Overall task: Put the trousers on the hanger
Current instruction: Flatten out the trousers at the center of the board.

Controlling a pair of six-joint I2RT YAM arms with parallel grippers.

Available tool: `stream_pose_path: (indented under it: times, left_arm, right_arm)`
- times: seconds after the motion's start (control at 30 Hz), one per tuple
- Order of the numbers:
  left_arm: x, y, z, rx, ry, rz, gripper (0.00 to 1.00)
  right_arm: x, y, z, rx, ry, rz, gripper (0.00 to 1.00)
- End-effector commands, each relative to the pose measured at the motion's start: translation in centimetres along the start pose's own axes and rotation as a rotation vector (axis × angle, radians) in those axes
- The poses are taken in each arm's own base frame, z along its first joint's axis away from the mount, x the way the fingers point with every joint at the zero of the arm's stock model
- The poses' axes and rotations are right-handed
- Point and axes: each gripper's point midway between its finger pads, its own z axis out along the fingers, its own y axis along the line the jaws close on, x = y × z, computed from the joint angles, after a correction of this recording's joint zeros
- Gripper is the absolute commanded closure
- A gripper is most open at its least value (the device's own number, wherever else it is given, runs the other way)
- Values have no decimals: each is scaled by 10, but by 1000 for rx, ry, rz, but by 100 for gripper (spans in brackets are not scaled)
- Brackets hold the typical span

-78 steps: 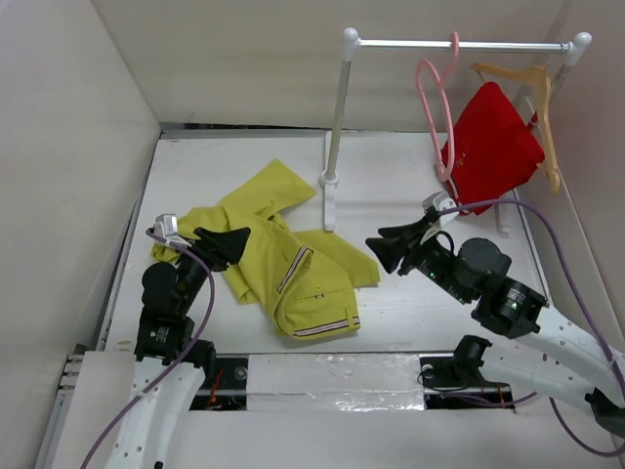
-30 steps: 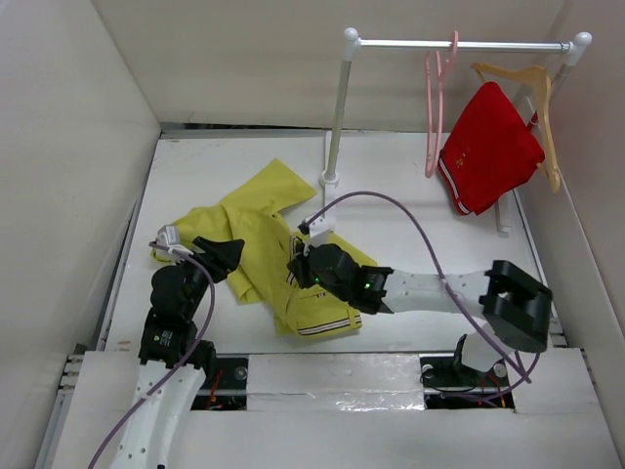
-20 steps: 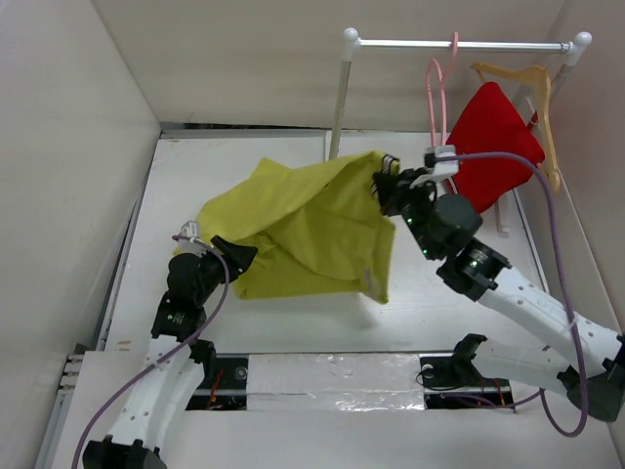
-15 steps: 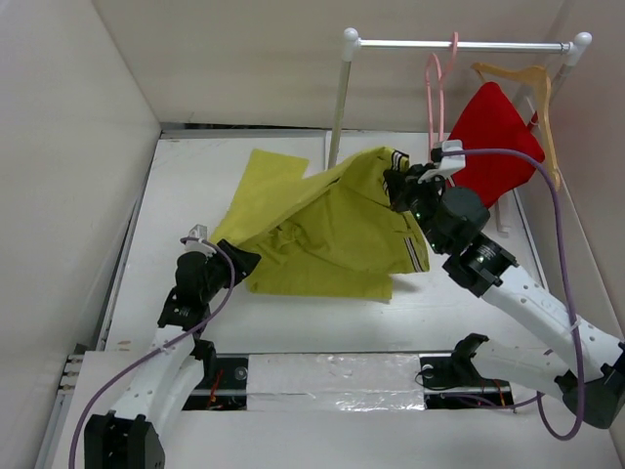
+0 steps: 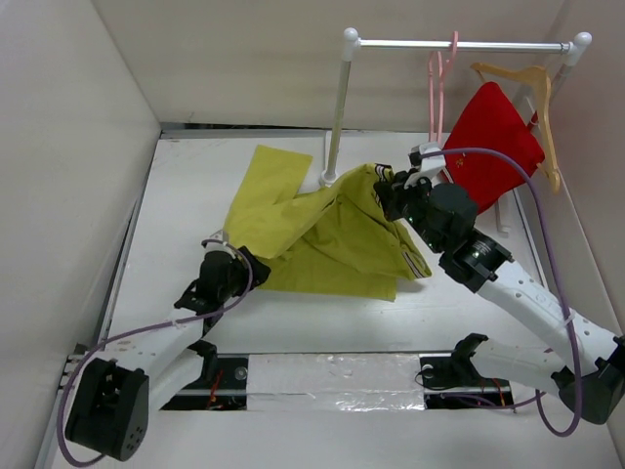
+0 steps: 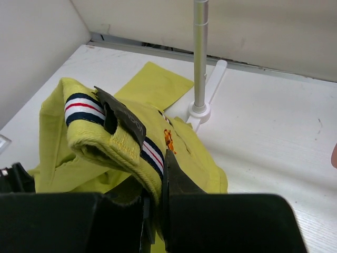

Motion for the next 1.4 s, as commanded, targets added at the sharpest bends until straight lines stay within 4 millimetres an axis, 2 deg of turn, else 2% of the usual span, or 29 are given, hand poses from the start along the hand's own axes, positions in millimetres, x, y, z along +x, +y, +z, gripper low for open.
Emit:
stream_pose_path:
  times: [0.0,0.2,0.23,0.3,0.33,0.37,0.4,0.43,0.5,0.53,0.57,0.6,0.77,0.8,0.83,0.9,0.93,0.97,1.0,1.07,1.1,1.13,1.17,1.2,1.23,1.27,1.3,1.33,1.37]
  left_arm:
    - [-15,-9,3,-83,-93,90,42]
    - [-9,-6,4,-179,-116,100,40]
    - [-9,-7,6,-184,-116,96,39]
    - [-6,-1,13,-227,-94,104,43]
    - [-10,-7,16,-219,-100,105,51]
    - [-11,-6,19,-232,-101,109,79]
    - [-19,-14,19,-223,-123,99,92]
    - [-21,-14,16,-236,-125,83,100]
    - [-44,-40,0,-172,-207,64,100]
    - [-49,-47,-11,-157,-226,72,100]
    - [-74,-61,-32,-108,-326,38,100]
    - [-86,-68,-45,-90,-364,26,100]
    - [-136,-85,-117,-47,-541,-49,100]
    - [-147,-91,-135,-11,-579,-62,100]
    - [-164,-107,-157,45,-625,-80,100]
    - [-182,-123,-183,93,-669,-65,100]
    - [-198,-138,-208,131,-703,-72,100]
    - [-204,-144,-211,125,-701,-56,100]
    - [-215,-154,-229,148,-722,-53,100]
    - [-215,-160,-225,130,-696,19,100]
    - [-213,-159,-222,120,-682,36,100]
    - [-207,-155,-215,98,-657,58,100]
    - [-202,-152,-209,89,-635,69,100]
    - [-196,-148,-203,78,-619,78,100]
    - [-183,-137,-188,55,-583,93,100]
    - [-173,-135,-180,65,-554,92,100]
    - [-167,-131,-178,75,-542,87,100]
    - [-153,-121,-163,58,-506,95,100]
    - [-143,-119,-157,73,-473,88,100]
  right_arm:
    - [-62,8,-6,-33,-146,4,100]
    - [-71,11,-8,-42,-162,1,100]
    - [-65,10,-8,-40,-141,-5,100]
    - [-67,6,-10,-34,-147,-1,100]
    - [-66,8,-12,-46,-143,1,100]
    - [-65,8,-14,-52,-142,2,100]
    - [-66,9,-16,-55,-143,3,100]
    - [-65,8,-20,-58,-139,1,100]
    - [-68,7,-26,-51,-139,-10,100]
    - [-65,4,-29,-31,-124,-18,100]
    - [-71,5,-37,-30,-137,-15,100]
    - [-73,5,-42,-27,-140,-17,100]
    - [-87,14,-79,-52,-165,14,100]
    - [-100,14,-91,-59,-190,35,100]
    - [-98,9,-97,-41,-177,36,100]
    - [-108,3,-111,-25,-195,62,100]
    - [-104,-7,-114,22,-185,66,100]
    - [-99,-14,-115,58,-175,70,100]
    - [-95,-24,-117,100,-172,91,100]
    - [-58,-47,-110,219,-100,80,100]
    - [-45,-64,-108,292,-85,84,100]
    - [-15,-81,-104,370,-52,93,100]
    - [-2,-95,-103,429,-42,96,100]
    - [8,-121,-104,533,-43,115,100]
    - [16,-138,-105,598,-46,118,100]
    - [36,-155,-105,658,-14,110,100]
    - [43,-170,-107,711,-11,115,100]
    - [43,-199,-114,801,-31,136,100]
    - [58,-215,-116,849,-11,140,100]
